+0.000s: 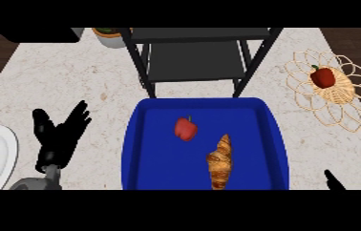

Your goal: Pick the croissant from the tray and place it in the tiered shelf

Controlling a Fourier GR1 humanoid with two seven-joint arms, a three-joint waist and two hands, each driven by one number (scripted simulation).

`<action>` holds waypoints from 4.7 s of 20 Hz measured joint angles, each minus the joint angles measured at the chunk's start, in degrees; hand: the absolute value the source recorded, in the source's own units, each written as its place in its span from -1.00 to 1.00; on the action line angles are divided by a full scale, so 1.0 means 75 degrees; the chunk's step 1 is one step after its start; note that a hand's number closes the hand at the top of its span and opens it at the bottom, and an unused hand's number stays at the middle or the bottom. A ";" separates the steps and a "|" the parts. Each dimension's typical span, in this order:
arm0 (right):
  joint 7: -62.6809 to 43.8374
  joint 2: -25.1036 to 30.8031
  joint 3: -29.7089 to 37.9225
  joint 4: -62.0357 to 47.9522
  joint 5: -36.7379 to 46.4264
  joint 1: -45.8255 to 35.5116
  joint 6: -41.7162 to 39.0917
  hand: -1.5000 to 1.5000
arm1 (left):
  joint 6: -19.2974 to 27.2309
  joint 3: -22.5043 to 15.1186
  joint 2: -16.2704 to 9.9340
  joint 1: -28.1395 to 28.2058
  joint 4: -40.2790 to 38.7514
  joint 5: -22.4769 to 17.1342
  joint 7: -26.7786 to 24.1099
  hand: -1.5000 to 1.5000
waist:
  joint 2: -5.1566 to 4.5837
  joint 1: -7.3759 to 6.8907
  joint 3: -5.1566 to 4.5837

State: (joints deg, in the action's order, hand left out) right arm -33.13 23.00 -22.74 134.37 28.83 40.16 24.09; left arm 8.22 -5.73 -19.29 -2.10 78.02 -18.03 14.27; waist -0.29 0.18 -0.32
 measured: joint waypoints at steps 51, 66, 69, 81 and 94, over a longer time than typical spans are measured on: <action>-0.5078 -0.2989 -0.1028 -0.5181 0.4669 -0.5366 -0.2473 -1.00 | -0.0155 0.0113 0.0419 -0.0208 -0.0296 0.0363 0.0006 0.00 | 0.0043 -0.0073 0.0037; -0.4640 -0.3069 -0.0979 -0.6273 0.3988 -0.5929 -0.1695 1.00 | -0.0437 0.0337 0.0307 -0.0115 -0.0273 0.0395 -0.0014 0.00 | 0.0117 -0.0096 0.0005; -0.4438 -0.3068 -0.1114 -0.6656 0.3472 -0.6182 -0.1854 1.00 | -0.0426 0.0293 0.0381 -0.0156 -0.0223 0.0421 0.0063 0.00 | 0.0142 -0.0124 -0.0001; -0.4308 -0.3004 -0.2668 -0.7243 0.3332 -0.7198 -0.1246 1.00 | -0.0551 0.0475 0.0473 -0.0028 -0.0110 0.0560 0.0142 0.00 | 0.0079 -0.0101 0.0032; -0.3781 -0.3004 -0.4214 -0.5942 0.1526 -1.0792 -0.1292 1.00 | -0.0553 0.0472 0.0550 -0.0237 -0.0148 0.0645 0.0291 0.00 | 0.0068 -0.0260 0.0037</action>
State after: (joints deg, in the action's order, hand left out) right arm -61.49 0.47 -54.34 89.81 40.27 -40.78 14.40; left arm 4.07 -2.19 -15.17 -3.88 76.91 -13.19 16.45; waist 0.23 -1.78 -0.04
